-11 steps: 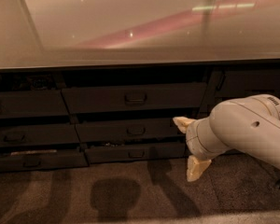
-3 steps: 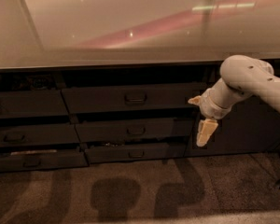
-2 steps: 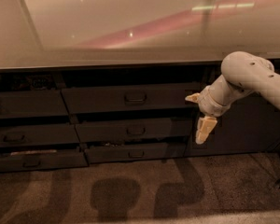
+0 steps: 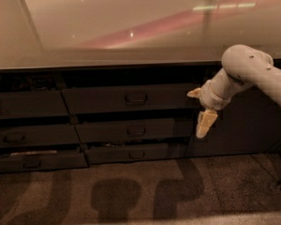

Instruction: Open top drawer

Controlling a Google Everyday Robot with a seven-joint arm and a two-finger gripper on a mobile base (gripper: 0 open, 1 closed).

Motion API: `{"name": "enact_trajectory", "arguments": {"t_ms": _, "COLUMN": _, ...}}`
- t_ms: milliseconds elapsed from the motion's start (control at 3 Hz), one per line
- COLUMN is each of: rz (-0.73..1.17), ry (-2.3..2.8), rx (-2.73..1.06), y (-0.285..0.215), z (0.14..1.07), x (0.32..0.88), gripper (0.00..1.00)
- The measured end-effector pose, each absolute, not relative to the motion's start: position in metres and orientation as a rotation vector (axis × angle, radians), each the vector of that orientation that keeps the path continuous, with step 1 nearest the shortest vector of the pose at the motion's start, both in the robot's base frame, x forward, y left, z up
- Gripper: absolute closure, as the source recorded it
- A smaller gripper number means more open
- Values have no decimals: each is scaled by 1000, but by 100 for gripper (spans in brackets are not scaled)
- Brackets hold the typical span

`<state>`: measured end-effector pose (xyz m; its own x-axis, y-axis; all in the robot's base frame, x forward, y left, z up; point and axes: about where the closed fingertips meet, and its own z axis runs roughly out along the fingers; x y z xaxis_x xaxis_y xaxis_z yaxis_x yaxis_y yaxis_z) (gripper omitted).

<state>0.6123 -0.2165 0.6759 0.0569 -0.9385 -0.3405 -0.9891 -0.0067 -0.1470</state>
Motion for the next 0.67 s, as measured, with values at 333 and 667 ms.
{"name": "enact_trajectory", "arguments": {"t_ms": 333, "rz": 249, "ry": 2011, "rx": -1997, "y": -225, "z": 683, "x": 643, "gripper": 0}}
{"name": "enact_trajectory", "arguments": {"t_ms": 667, "rz": 200, "ry": 1998, "rx": -1976, "y": -233, "z": 709, "x": 658, "gripper": 0}}
